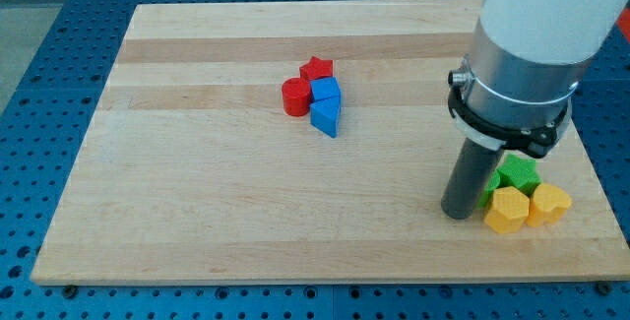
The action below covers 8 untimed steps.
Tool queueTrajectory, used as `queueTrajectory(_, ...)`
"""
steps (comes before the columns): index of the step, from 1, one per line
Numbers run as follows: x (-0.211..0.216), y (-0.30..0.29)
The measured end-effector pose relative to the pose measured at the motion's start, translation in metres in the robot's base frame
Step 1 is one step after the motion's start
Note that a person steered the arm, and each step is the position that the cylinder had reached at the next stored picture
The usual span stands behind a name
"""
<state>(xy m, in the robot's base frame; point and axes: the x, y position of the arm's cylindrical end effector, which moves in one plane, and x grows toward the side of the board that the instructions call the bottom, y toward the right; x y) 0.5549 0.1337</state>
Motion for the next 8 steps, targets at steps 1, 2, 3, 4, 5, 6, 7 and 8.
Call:
queueTrajectory(1,0.0,-0.002)
queueTrajectory(2,0.004,-0.025)
queueTrajectory(3,0.027,-0.034)
queueTrajectory(4,0.04,-0.005)
queueTrajectory(5,0.053,0.045)
queueTrajectory(6,0.054,0.091)
queueTrajectory(7,0.037,0.124)
queueTrajectory(8,0.022,0.136)
